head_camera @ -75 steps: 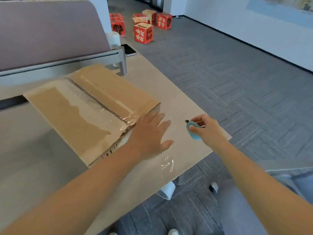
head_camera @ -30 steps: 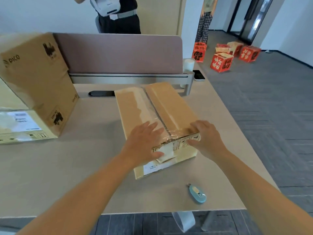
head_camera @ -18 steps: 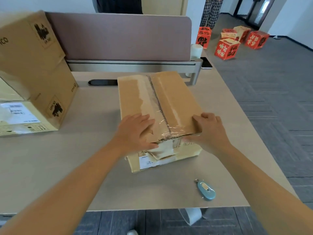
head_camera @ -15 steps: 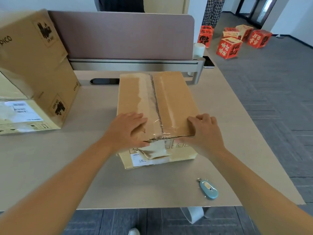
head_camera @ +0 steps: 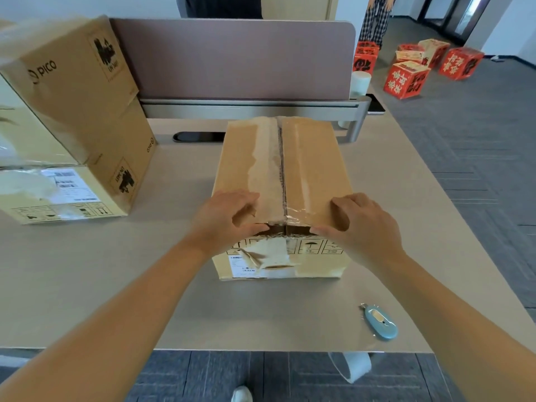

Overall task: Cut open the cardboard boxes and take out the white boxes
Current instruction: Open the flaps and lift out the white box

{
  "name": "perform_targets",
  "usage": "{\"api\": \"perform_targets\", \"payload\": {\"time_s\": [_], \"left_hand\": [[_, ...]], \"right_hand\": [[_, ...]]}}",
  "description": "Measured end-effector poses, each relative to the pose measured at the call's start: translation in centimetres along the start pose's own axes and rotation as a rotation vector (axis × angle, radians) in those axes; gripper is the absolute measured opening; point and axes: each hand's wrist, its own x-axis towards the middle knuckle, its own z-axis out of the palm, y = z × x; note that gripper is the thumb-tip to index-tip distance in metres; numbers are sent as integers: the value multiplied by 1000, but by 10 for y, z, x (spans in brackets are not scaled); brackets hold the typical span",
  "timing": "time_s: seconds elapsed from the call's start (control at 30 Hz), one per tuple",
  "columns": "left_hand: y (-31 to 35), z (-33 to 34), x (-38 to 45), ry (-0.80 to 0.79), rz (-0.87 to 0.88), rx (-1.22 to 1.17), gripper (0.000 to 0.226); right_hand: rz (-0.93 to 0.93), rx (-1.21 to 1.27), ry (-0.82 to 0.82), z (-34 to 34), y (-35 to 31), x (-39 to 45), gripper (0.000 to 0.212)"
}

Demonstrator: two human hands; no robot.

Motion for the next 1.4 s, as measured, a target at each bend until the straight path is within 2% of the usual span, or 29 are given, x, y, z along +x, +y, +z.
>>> {"api": "perform_targets", "payload": {"time_s": [0.13,0.2,0.3,0.37,0.47,0.53,0.6,0.67,0.77,0.87,0.93,1.0,1.07,1.13,1.2,1.27,1.33,1.4], "left_hand": [[-1,-2,-2,153,-47,-136,63],[-1,-6,-2,149,-94,-161,63],[0,-14,0,56,-25,-146,66],[1,-25,2,0,113,-17,67],[1,-41,7,-28,333,364,77],[5,-48,7,-34,402,510,89],[10,-51,7,-18,422,580,95],[15,-55,4,10,409,638,94],[22,-60,-2,100,310,761,83],[34,-62,-15,134,50,864,87],[42,-62,-22,146,-161,945,96],[43,-58,-26,82,-354,1045,104],[40,-50,-27,-37,-473,1082,108],[33,-41,-28,-130,-537,1043,110],[25,-32,-28,-170,-607,947,114],[17,-24,-28,-162,-667,808,114],[4,-18,-25,-120,-702,628,100],[-7,-11,-23,-87,-751,410,84]], "right_hand": [[-44,14,49,0,2,-3,62],[-74,49,55,1,4,-3,58],[-222,76,70,1,1,-1,50],[-385,39,152,0,-3,0,48],[-503,-72,212,1,-5,1,83],[-513,-155,223,-2,-7,-1,102],[-524,-227,247,-4,-7,-2,99],[-523,-276,314,-8,-6,-3,79],[-437,-368,472,-13,-8,-7,49],[-219,-492,521,-17,-2,-13,55],[-116,-562,441,-23,1,-18,61],[-54,-621,308,-30,0,-23,69],[82,-667,102,-36,-1,-27,80],[161,-666,-8,-32,5,-27,87],[219,-556,-97,-25,9,-25,86],[274,-302,-169,-17,14,-20,82],[321,41,-212,-8,16,-13,68],[350,227,-251,4,13,-8,61]]}}
